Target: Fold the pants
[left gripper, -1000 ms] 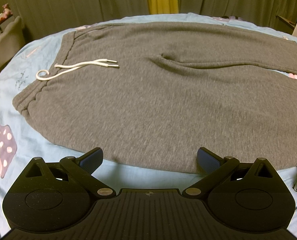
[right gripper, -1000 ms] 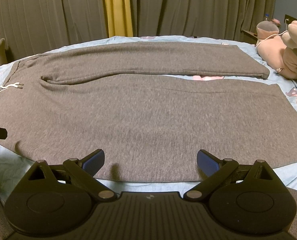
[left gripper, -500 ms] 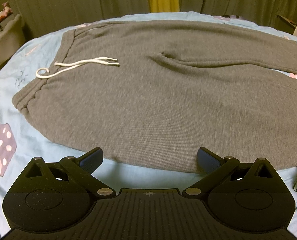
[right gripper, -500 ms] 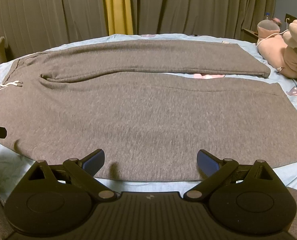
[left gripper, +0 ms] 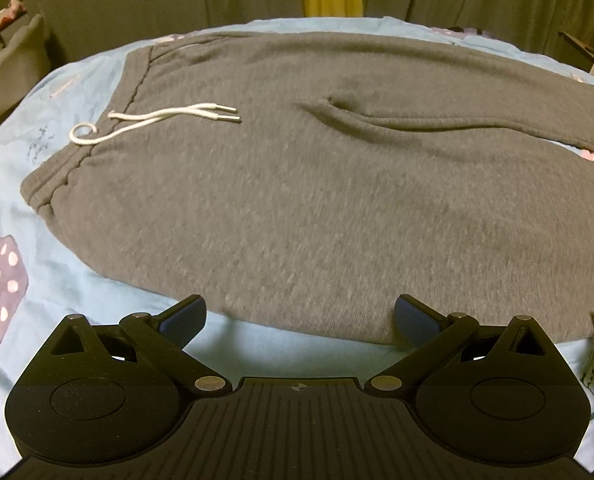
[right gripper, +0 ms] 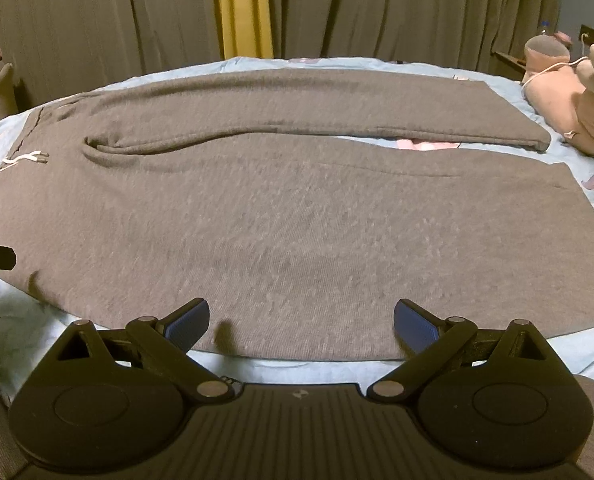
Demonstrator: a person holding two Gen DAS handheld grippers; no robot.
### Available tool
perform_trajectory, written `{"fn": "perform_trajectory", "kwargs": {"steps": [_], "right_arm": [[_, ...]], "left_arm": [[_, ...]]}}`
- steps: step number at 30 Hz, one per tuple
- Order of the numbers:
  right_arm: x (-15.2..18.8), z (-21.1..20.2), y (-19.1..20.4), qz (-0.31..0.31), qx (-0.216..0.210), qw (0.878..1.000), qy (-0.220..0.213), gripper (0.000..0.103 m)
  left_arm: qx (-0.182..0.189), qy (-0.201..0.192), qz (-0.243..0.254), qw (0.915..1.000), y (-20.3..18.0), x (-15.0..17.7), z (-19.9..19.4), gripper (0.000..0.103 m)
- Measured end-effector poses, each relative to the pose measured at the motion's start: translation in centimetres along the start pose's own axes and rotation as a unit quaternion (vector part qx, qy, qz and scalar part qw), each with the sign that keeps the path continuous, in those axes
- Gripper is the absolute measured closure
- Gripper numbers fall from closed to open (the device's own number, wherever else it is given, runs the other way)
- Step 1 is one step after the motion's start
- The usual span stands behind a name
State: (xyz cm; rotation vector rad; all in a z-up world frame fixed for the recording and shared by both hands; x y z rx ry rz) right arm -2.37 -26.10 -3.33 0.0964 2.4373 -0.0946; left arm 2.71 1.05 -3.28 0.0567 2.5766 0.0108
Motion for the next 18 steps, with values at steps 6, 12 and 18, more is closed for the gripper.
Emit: {"fn": "perform_trajectory", "kwargs": {"steps": [6,12,18], "right_arm": [[-0.9,1.0,-0.9,0.010,0.005,1.000,-0.006,0.004],[-1.4,4.4,-2.4,0.043,0.003,0.998,0.039,0.004],[-1.2,6.6,-3.7,0.078,-0.003,0.994,0.073,0.004]], "left_arm": [[-0.008,-0.008,-0.009,0.9999,0.2,-0.1,-0.5,0.000],[-0.017,-0.020,-0.017,0.9995,0.1,-0.7,-1.0,0.000],[-0.065,-0.077,-0.075,0.9921,0.1,-4.7,-1.5,0.000]]}}
Point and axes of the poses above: each gripper's, at about its wrist camera, not at the fingertips, and z roughly the way its jaws point, y to its left, x to its underside, the point moved 3 cm from there along z, roughly the way its jaws point, and after that the axes turned 5 degrees about -z, right-handed, at the moved point
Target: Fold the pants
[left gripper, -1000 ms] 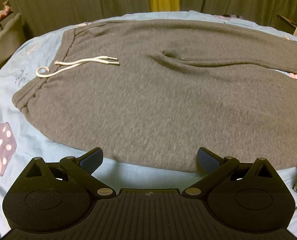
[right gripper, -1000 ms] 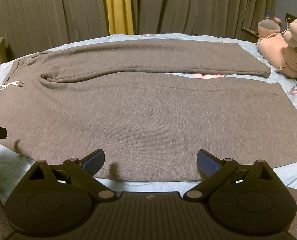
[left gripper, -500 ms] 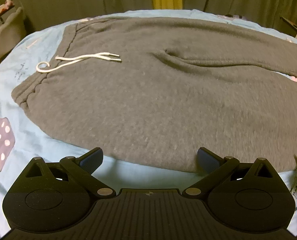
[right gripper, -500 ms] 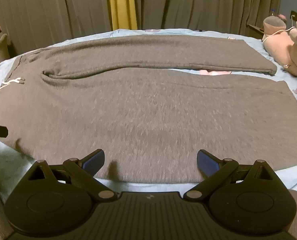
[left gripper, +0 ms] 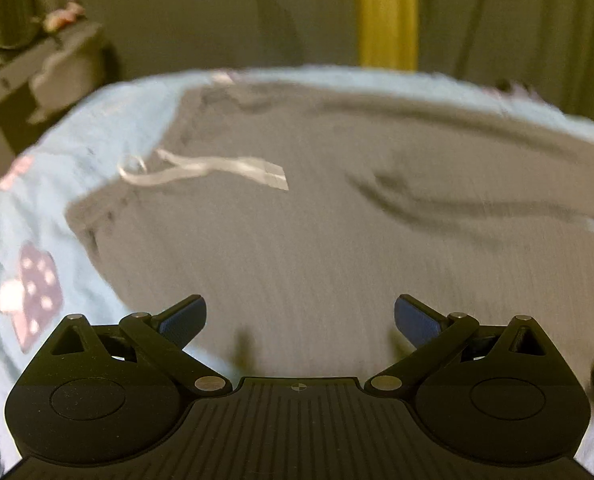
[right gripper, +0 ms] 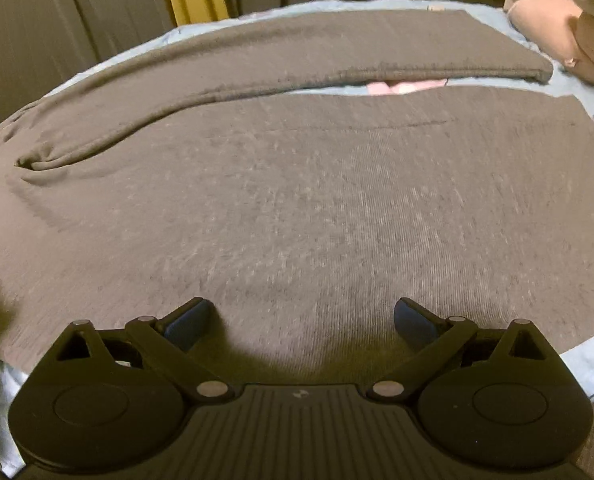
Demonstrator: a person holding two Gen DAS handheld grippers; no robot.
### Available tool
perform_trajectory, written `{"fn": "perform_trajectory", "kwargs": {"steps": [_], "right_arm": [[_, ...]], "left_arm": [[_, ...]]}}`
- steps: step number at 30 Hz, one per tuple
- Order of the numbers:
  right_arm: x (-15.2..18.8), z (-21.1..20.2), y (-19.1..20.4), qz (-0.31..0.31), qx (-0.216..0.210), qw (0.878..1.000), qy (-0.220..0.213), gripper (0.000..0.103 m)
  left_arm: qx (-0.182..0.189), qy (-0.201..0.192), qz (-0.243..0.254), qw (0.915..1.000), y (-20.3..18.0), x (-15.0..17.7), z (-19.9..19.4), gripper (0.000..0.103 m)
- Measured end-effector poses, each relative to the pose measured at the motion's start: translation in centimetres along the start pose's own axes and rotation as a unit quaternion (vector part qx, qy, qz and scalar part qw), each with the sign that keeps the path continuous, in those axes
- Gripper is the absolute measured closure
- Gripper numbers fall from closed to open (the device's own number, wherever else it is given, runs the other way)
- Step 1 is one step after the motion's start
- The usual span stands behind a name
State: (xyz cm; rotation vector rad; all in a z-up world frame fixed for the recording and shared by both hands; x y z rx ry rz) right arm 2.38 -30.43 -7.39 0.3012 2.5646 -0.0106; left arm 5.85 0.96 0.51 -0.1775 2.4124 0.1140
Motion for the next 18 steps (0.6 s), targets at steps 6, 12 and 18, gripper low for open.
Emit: {"fn": "perform_trajectory", "kwargs": {"steps": [6,12,18], "right_arm": [[-0.9,0.7,0.6,-0.020,0.012,0.999,0.037,0.004],[-9.4,0.1,-2.7,-0.018,0.016,1.000,0.014,0.004],[-24.4,5.6,-8.5,0.089,0.062,0.993,-0.043,0.018]], "left_arm": [[0.001,-0.050,-0.033,0.9982,-4.6,-6.6,2.8,0.000],[-0.051,-0.067,-0.035,0.9959,-5.7,-5.8,9.4,0.000],[-0.080,-0.110,-0.050,0.9895,-4.1,-6.7,12.2,0.000]]}}
Point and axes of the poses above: each gripper's, at about its wrist camera, not at the fingertips, and z roughly the way its jaws point, y to its left, x to its underside, the point moved 3 cm from there along z, roughly the way its jaws point, and after that the axes turned 5 degrees about -z, right-handed, at the moved point
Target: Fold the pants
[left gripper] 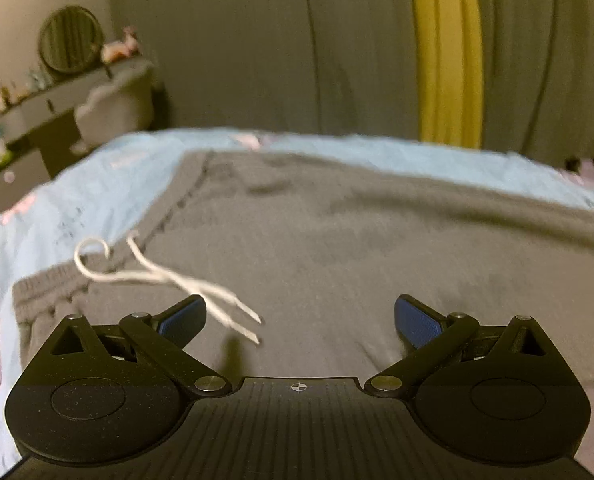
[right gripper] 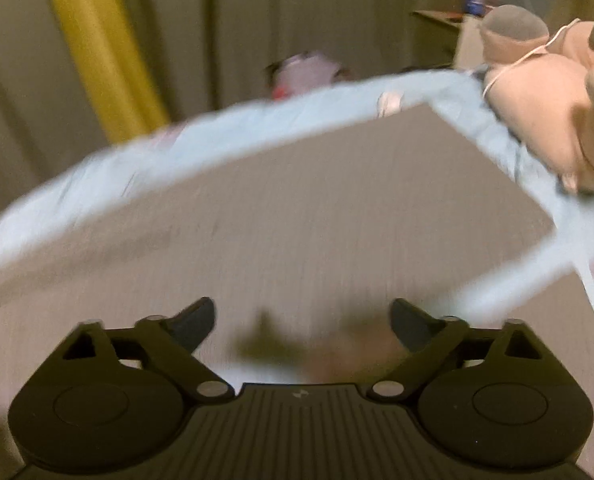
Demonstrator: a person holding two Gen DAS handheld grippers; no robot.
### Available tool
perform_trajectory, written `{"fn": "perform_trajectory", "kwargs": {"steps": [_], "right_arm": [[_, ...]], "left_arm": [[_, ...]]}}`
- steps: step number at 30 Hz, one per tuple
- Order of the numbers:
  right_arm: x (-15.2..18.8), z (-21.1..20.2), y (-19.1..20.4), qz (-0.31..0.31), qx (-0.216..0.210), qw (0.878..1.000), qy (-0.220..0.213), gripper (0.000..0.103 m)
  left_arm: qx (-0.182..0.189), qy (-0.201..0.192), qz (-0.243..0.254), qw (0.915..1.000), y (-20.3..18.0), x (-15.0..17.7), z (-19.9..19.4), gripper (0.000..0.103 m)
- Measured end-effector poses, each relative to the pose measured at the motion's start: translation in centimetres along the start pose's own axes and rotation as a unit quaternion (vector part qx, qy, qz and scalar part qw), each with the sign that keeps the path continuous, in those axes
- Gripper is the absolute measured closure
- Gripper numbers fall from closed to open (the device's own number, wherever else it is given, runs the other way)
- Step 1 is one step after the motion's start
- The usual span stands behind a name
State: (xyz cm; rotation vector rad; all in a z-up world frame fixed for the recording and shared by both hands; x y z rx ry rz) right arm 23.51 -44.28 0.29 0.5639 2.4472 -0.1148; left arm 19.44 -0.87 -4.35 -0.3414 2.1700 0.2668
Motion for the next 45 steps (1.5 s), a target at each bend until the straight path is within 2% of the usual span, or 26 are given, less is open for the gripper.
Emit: {"fn": "perform_trajectory", "kwargs": {"steps": [2,3,7,12,13,16,18,19,22,24,27,30,32,33,35,37,39,41,45], "right_arm": [[-4.5,3.6,-0.1,0.031,0.004,1.000,0.002,0.034],[-6.2,5.2,0.0,0.045,0.007,0.999,0.000,0.035],[-11.5,11.6,-0.4,0.114,0.032,0.993,0.010,0.034],[-13.5,16.7,-1.7,0.179,0.073,0.980,0.044,0.033],[-13.6,17.3,-1.8,0.176,0.084,0.980,0.048,0.036],[-13.6,17.8,-1.3,0.135,0.139,0.980,0.045,0.073],[-13.2,17.5,-1.8,0.132,0.134,0.982,0.030,0.083],[-12.9,17.1,-2.2,0.136,0.126,0.982,0.021,0.096],[-12.2,14.3,-3.1,0.158,0.095,0.983,-0.011,0.097],[-11.2,10.8,-3.4,0.143,0.075,0.986,-0.046,0.097],[-7.7,3.9,-5.1,0.137,0.037,0.984,-0.109,0.098],[-1.0,-2.5,-7.8,0.158,0.012,0.977,-0.144,0.101],[4.5,-5.2,-9.1,0.152,0.016,0.978,-0.139,0.101],[7.1,-5.7,-9.8,0.157,0.015,0.978,-0.134,0.101],[11.8,-4.9,-11.6,0.181,0.021,0.979,-0.093,0.101],[15.0,-3.2,-13.3,0.226,0.020,0.972,-0.055,0.103],[15.6,-2.8,-13.8,0.228,0.022,0.971,-0.068,0.103],[14.7,-2.8,-13.8,0.218,0.022,0.973,-0.073,0.103],[14.4,-2.5,-14.8,0.248,0.001,0.965,-0.083,0.101]], "left_arm": [[-0.010,-0.018,0.006,0.9998,0.2,0.2,0.8,0.000],[-0.014,-0.019,0.010,0.9997,0.2,0.3,1.3,0.000],[-0.037,-0.027,0.002,0.9990,0.5,0.3,2.5,0.000],[-0.053,-0.027,0.018,0.9981,0.5,0.9,3.7,0.000],[-0.053,-0.026,0.022,0.9980,0.4,1.1,3.9,0.000],[-0.053,-0.025,0.030,0.9978,0.3,1.5,4.1,0.000],[-0.041,-0.010,0.022,0.9989,0.6,1.5,4.5,0.000],[-0.030,0.002,0.015,0.9994,0.9,1.5,4.6,0.000],[0.022,0.050,-0.054,0.9970,2.9,1.6,5.7,0.000],[0.049,0.064,-0.077,0.9938,4.0,1.2,5.8,0.000],[0.058,0.057,-0.096,0.9921,4.9,0.5,5.4,0.000],[0.087,0.038,-0.153,0.9837,6.6,-0.3,4.8,0.000],[0.109,0.025,-0.181,0.9771,7.7,-1.4,4.4,0.000],[0.120,0.019,-0.194,0.9735,8.2,-2.0,4.3,0.001],[0.146,0.011,-0.212,0.9663,9.0,-3.2,4.3,0.001],[0.170,0.002,-0.203,0.9644,8.9,-4.9,4.8,0.007],[0.165,0.001,-0.179,0.9698,8.5,-6.7,6.1,0.028],[0.161,0.022,-0.170,0.9719,7.9,-8.8,8.1,0.028],[0.173,0.079,-0.192,0.9629,6.5,-12.4,13.4,0.026]]}}
Point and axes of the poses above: each gripper's, at about its wrist camera, not at the fingertips, and z roughly the way its jaws point, y to its left, x to its underside, the point moved 3 cm from there along z, roughly the way its jaws point, and after that the axes turned 5 degrees about -z, right-handed, at the moved point
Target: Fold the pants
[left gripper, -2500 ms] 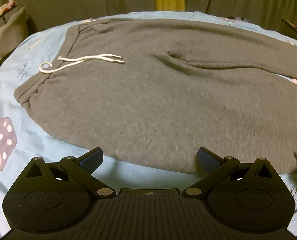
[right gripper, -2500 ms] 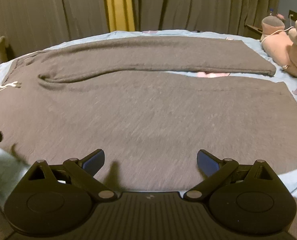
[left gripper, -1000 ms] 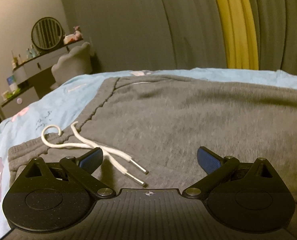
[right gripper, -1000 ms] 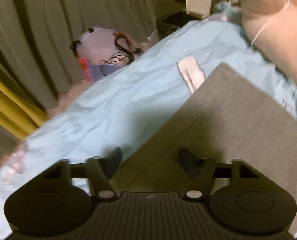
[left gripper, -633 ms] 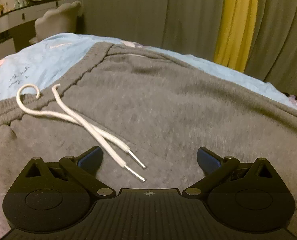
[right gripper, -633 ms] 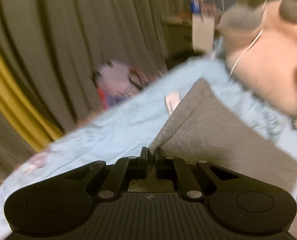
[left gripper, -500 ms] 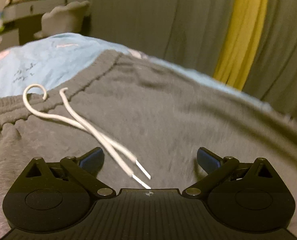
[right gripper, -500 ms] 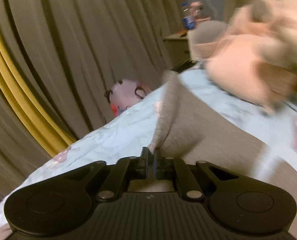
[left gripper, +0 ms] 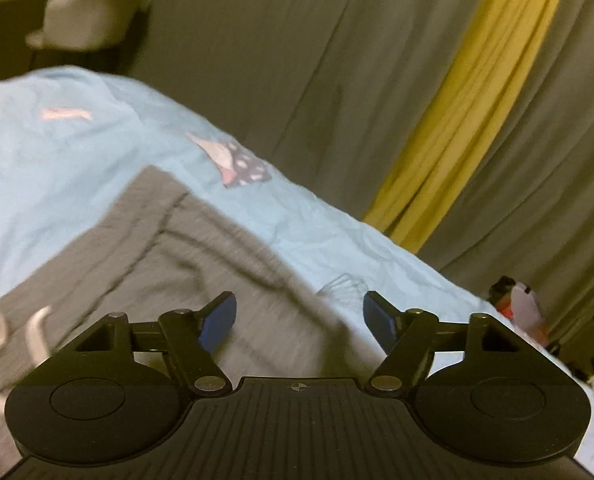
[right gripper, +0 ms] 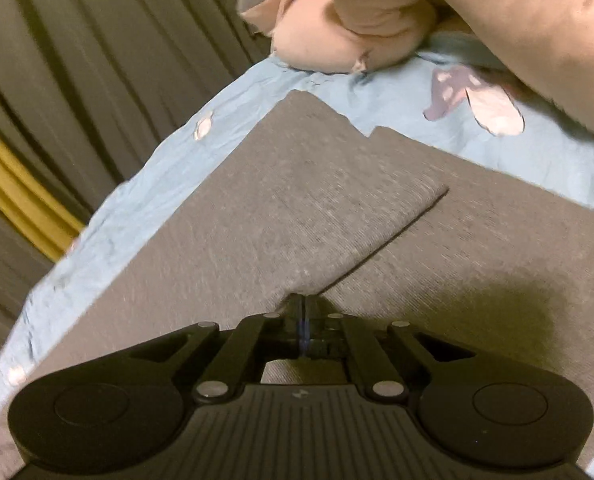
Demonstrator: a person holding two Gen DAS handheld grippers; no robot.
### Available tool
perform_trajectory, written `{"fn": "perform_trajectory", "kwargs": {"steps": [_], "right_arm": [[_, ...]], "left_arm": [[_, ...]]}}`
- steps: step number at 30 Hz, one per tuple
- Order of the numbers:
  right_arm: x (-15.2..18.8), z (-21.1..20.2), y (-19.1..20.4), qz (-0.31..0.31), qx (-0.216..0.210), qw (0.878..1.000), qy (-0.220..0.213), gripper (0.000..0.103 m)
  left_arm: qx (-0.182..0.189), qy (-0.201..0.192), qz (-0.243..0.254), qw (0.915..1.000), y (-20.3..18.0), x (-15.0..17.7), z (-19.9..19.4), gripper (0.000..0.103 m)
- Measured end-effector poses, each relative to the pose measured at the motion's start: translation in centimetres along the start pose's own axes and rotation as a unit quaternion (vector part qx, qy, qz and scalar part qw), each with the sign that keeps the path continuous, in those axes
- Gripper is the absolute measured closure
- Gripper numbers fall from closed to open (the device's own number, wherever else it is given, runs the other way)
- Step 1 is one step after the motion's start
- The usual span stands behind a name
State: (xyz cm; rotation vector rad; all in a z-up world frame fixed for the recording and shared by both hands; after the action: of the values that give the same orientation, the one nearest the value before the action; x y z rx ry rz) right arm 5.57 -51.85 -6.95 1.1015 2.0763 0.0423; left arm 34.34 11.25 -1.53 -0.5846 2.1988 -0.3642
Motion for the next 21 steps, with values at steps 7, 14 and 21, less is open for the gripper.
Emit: {"fn": "perform_trajectory", "kwargs": {"steps": [7,14,21], "right_arm": [[0.4,0.1,-2.1,0.087,-0.038,0.996,0.003,0.095],[-0.4,0.3,-2.7,0.165,-0.071,0.984,-0.006,0.044],[-1.6,-1.5,-1.9,0.142,-0.049,0.988,-0.029,0.022]], "left_arm": [[-0.036,0.061,0.020,0.9973,-1.5,-2.7,6.9,0.036],[-0.038,0.105,0.002,0.9938,0.8,-1.2,7.9,0.093],[-0.013,0.079,0.011,0.9967,1.7,-1.1,4.4,0.096]]}}
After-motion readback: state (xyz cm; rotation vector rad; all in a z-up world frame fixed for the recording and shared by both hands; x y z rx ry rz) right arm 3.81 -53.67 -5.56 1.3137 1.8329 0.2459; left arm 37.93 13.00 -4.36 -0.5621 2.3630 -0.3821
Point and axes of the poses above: each gripper's, at about its wrist camera, not at the fingertips, and z roughly the way its jaws point, y to its left, x to its underside, the point moved 3 cm from there along z, roughly the way its jaws point, and after that the axes turned 5 degrees about -z, right-handed, at the moved point
